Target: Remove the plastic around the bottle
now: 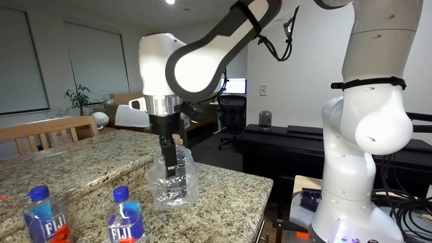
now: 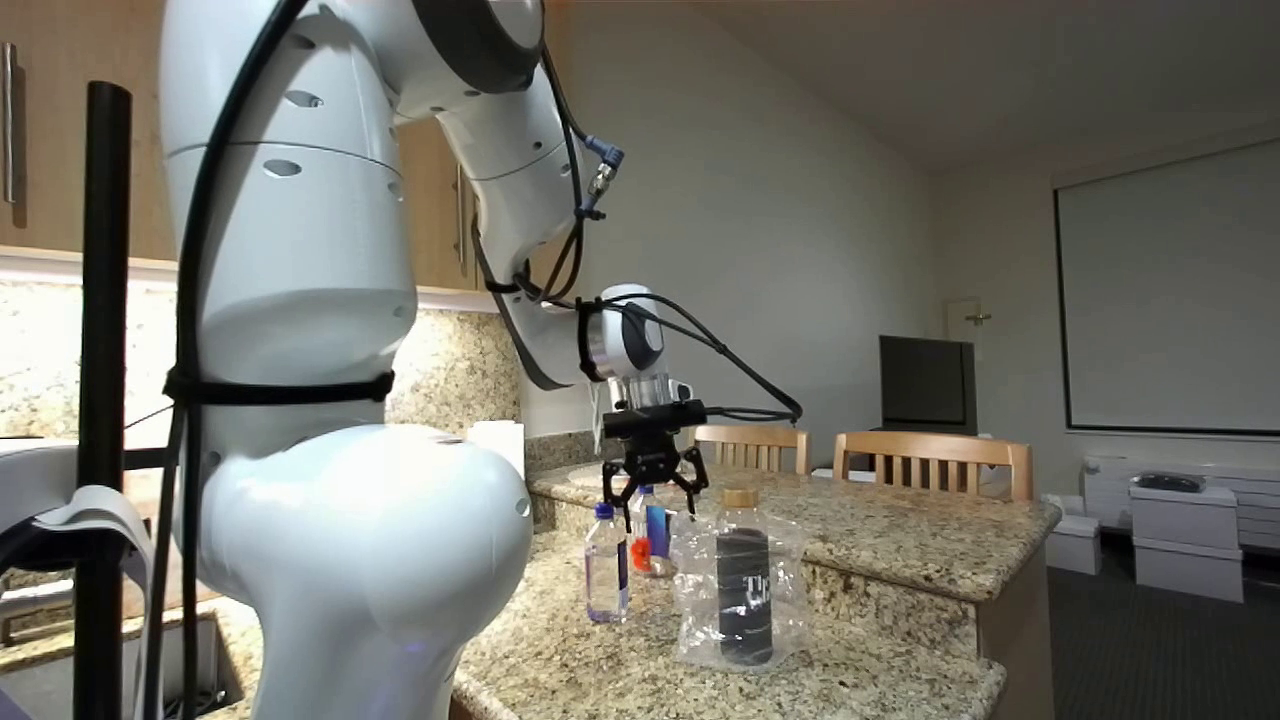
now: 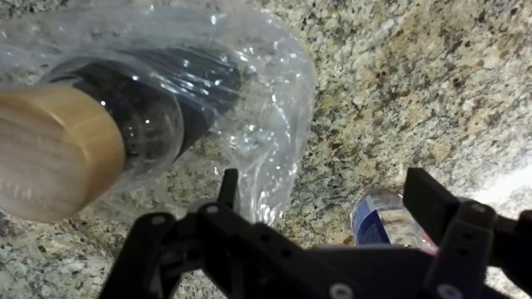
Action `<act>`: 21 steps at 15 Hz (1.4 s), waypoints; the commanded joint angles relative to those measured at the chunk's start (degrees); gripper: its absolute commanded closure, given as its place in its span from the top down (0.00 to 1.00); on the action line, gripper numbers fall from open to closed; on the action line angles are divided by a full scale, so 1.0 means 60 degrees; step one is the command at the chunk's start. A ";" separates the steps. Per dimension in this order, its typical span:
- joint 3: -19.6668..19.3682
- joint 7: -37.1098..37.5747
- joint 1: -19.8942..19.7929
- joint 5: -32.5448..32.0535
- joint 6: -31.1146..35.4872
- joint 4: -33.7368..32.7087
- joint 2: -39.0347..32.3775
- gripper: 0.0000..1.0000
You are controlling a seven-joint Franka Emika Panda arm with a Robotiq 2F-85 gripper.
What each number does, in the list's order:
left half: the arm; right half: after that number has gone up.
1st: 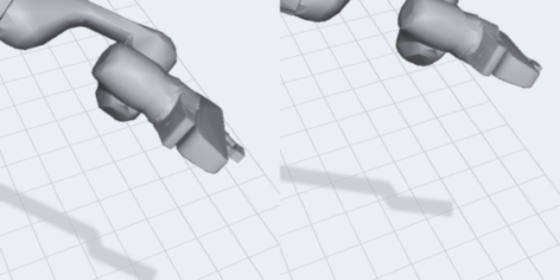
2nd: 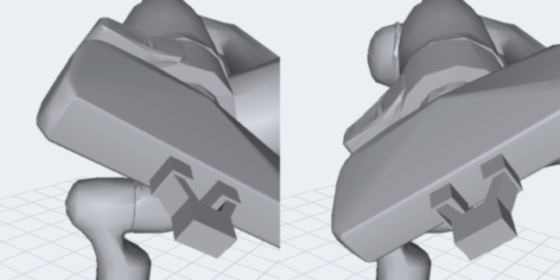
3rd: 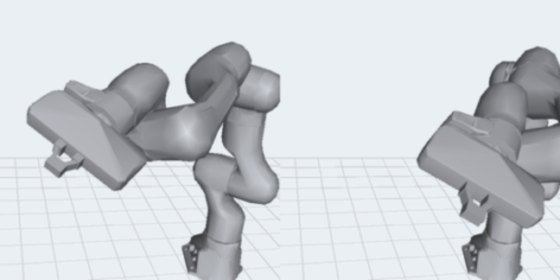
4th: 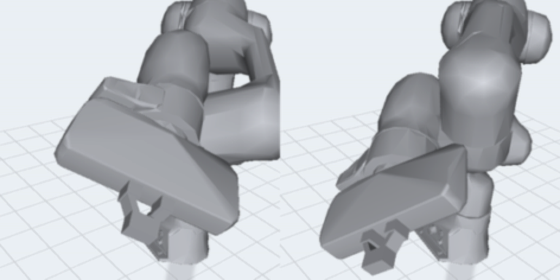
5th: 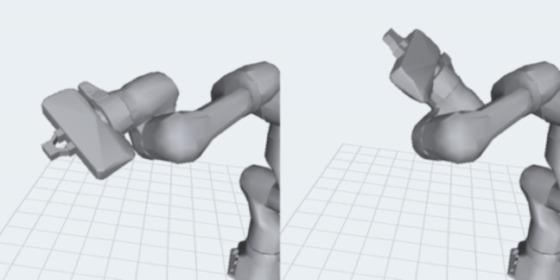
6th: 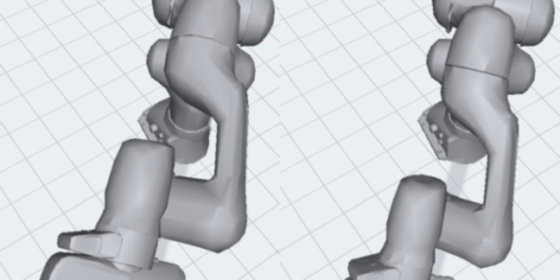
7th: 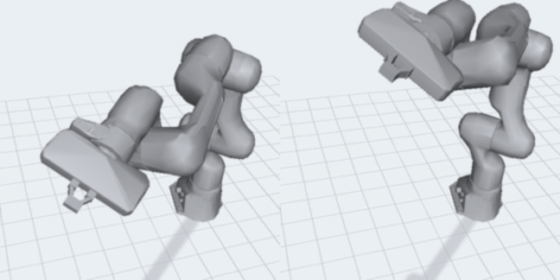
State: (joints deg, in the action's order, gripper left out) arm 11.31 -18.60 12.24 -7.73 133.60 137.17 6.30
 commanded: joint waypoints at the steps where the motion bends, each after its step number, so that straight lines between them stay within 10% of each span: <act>1: 0.0118 0.0381 -0.0020 -0.1012 0.0209 0.0202 0.0082 1.00; 6: 0.0168 0.0852 -0.0027 -0.2111 0.0015 0.0287 0.0024 1.00; 7: 0.0183 0.0914 -0.0011 -0.2184 -0.0019 0.0317 -0.0018 0.75; 17: 0.0223 0.2200 -0.0068 -0.3534 0.0984 0.0630 -0.0448 0.15; 21: 0.0235 0.3465 -0.0098 -0.5366 0.1532 0.0762 -0.0386 0.07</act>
State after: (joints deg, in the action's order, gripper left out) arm 12.36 -3.63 12.24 -32.59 139.24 139.50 2.79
